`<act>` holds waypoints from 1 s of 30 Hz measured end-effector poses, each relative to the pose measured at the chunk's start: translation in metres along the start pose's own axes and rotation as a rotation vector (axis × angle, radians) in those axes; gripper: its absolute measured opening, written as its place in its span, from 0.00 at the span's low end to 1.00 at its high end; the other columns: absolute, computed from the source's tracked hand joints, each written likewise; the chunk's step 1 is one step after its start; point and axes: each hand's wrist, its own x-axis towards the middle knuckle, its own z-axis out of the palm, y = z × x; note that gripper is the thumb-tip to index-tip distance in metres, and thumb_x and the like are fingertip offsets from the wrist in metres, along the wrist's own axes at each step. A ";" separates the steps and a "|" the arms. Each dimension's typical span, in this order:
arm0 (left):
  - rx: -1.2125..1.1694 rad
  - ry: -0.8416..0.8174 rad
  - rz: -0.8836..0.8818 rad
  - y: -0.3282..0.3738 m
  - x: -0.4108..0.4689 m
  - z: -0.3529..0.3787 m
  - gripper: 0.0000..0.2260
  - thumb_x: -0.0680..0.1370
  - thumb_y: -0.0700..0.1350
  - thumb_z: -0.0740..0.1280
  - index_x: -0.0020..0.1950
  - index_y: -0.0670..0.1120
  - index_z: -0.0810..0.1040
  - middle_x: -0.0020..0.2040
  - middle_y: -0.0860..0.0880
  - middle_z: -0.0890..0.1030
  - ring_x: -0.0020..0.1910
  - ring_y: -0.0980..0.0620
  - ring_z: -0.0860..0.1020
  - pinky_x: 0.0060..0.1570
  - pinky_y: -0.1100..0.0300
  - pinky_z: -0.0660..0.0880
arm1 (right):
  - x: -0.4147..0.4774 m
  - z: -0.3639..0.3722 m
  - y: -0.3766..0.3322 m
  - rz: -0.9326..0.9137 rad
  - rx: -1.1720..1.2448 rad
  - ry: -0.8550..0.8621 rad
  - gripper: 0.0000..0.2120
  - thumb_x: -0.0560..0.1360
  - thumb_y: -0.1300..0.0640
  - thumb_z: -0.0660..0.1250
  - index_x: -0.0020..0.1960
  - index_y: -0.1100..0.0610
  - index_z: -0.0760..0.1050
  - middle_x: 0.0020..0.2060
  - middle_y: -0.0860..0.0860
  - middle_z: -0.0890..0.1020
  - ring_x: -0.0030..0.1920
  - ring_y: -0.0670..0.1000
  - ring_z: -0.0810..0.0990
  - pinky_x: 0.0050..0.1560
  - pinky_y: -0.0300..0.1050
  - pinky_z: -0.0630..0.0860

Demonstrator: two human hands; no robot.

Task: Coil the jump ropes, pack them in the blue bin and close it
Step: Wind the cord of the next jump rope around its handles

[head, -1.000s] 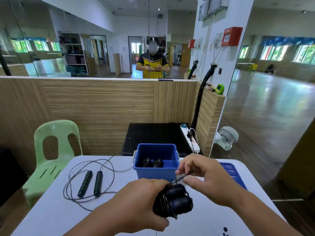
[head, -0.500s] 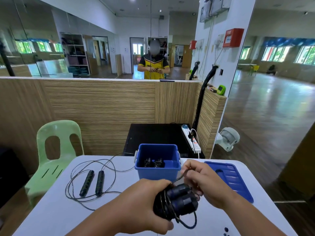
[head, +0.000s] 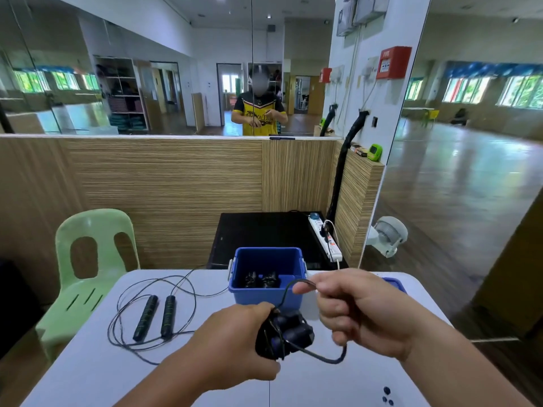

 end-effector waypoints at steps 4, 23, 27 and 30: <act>0.034 0.026 -0.051 -0.002 0.003 -0.004 0.17 0.66 0.60 0.71 0.47 0.57 0.68 0.42 0.56 0.77 0.41 0.54 0.76 0.38 0.57 0.72 | -0.010 0.009 0.004 -0.129 -0.149 0.014 0.05 0.72 0.60 0.65 0.42 0.62 0.74 0.29 0.57 0.72 0.34 0.56 0.79 0.36 0.45 0.79; -0.043 0.033 -0.107 0.010 0.002 -0.001 0.18 0.64 0.61 0.71 0.50 0.58 0.71 0.42 0.56 0.78 0.41 0.54 0.78 0.36 0.56 0.73 | -0.002 -0.008 0.028 -0.336 -1.258 0.349 0.16 0.83 0.39 0.53 0.50 0.47 0.75 0.36 0.42 0.80 0.37 0.47 0.77 0.42 0.49 0.76; 0.130 0.104 -0.062 0.016 -0.003 -0.001 0.19 0.67 0.59 0.68 0.56 0.61 0.69 0.47 0.60 0.75 0.43 0.54 0.74 0.35 0.60 0.65 | -0.002 -0.009 0.020 -0.124 -1.079 0.318 0.26 0.80 0.32 0.53 0.44 0.48 0.82 0.40 0.44 0.84 0.33 0.40 0.78 0.39 0.40 0.74; 0.160 0.175 -0.049 0.018 -0.002 0.001 0.19 0.68 0.59 0.67 0.56 0.62 0.68 0.50 0.59 0.76 0.45 0.53 0.76 0.37 0.58 0.68 | 0.001 -0.006 0.018 0.052 -0.938 0.210 0.26 0.79 0.31 0.57 0.48 0.53 0.80 0.39 0.45 0.86 0.29 0.47 0.77 0.40 0.43 0.75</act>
